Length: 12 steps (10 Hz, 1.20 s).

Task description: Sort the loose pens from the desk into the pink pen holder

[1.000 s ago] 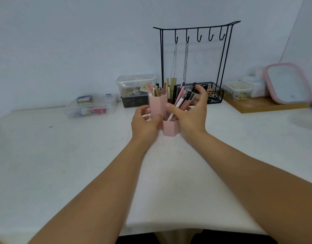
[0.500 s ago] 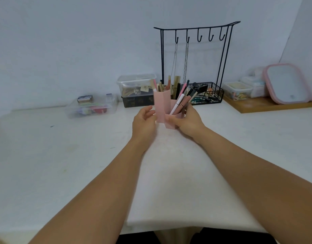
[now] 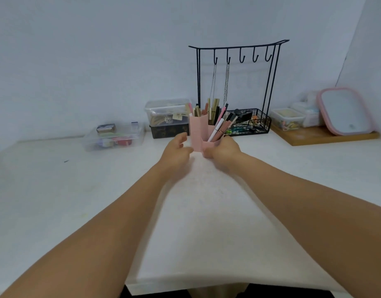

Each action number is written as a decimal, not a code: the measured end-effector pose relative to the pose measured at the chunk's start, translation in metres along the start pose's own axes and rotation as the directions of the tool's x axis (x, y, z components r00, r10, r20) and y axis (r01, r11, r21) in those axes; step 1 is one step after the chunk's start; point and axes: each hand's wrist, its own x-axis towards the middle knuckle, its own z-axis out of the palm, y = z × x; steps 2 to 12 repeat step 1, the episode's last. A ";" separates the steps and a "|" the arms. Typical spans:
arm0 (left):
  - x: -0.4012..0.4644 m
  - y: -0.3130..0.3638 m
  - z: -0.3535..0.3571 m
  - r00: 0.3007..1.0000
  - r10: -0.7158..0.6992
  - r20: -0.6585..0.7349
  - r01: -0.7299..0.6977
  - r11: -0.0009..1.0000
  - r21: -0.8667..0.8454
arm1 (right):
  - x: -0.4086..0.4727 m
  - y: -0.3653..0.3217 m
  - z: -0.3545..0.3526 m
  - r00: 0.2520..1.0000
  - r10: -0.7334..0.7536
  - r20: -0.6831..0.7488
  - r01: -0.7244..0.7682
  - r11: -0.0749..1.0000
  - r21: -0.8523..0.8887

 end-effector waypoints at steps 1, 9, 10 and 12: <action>-0.003 0.010 -0.018 0.991 0.067 -0.112 -0.067 0.998 0.004 | -0.016 -0.015 -0.014 0.997 0.021 -0.075 -0.019 0.999 0.038; -0.003 0.010 -0.018 0.991 0.067 -0.112 -0.067 0.998 0.004 | -0.016 -0.015 -0.014 0.997 0.021 -0.075 -0.019 0.999 0.038; -0.003 0.010 -0.018 0.991 0.067 -0.112 -0.067 0.998 0.004 | -0.016 -0.015 -0.014 0.997 0.021 -0.075 -0.019 0.999 0.038; -0.003 0.010 -0.018 0.991 0.067 -0.112 -0.067 0.998 0.004 | -0.016 -0.015 -0.014 0.997 0.021 -0.075 -0.019 0.999 0.038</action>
